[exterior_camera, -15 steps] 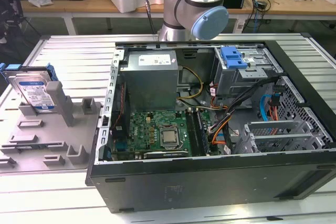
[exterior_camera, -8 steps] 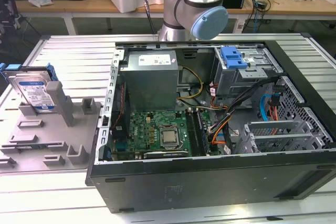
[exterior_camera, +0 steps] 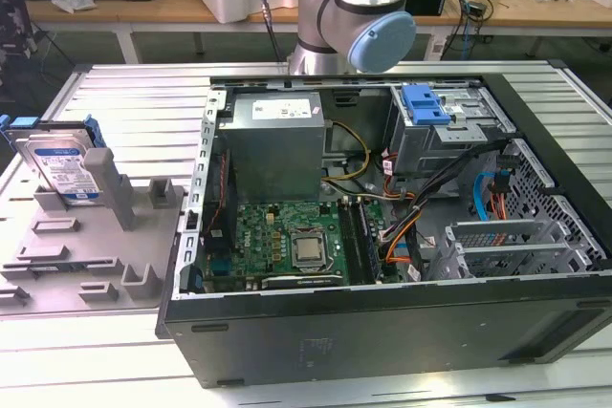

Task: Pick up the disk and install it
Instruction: 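Pick up the disk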

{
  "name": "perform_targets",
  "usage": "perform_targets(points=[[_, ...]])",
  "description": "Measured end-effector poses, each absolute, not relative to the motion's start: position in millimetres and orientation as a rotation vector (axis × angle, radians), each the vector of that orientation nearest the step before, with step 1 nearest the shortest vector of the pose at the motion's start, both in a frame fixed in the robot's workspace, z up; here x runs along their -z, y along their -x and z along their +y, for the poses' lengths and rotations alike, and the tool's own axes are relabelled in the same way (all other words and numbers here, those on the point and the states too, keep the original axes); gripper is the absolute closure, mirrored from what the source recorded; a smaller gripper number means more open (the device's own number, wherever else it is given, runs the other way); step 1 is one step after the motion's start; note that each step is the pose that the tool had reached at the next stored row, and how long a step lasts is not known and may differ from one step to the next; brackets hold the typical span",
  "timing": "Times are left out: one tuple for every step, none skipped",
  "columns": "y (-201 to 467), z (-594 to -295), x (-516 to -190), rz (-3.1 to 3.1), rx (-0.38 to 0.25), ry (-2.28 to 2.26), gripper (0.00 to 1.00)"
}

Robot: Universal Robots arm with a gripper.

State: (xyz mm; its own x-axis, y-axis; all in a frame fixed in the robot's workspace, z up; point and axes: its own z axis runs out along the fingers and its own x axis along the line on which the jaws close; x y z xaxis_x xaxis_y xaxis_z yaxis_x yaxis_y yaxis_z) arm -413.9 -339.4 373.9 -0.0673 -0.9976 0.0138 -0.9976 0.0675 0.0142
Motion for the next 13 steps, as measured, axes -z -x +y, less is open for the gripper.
perform_targets(points=[[414.3, -339.6, -373.2, -2.28, 0.001, -2.133, 0.5], [414.9, -339.9, -372.5, -2.278, 0.001, -2.135, 0.5], [415.3, -340.2, -371.9, -2.276, 0.001, -2.137, 0.5], [415.9, -340.5, -371.2, -2.273, 0.001, -2.14, 0.5], [416.4, -340.8, -370.5, -2.27, 0.001, -2.143, 0.5], [416.8, -341.1, -369.6, -2.265, 0.001, -2.148, 0.5], [417.1, -341.5, -369.0, -2.261, 0.001, -2.152, 0.5], [417.3, -341.9, -368.4, -2.256, 0.001, -2.157, 0.5], [417.5, -342.4, -367.6, -2.25, 0.001, -2.163, 0.5], [417.8, -343.2, -366.3, -2.239, 0.001, -2.175, 0.5], [417.8, -343.9, -365.5, -2.231, 0.001, -2.184, 0.5], [417.8, -344.6, -364.8, -2.223, 0.001, -2.192, 0.5], [417.9, -345.5, -363.7, -2.21, 0.0, -2.205, 0.5]])
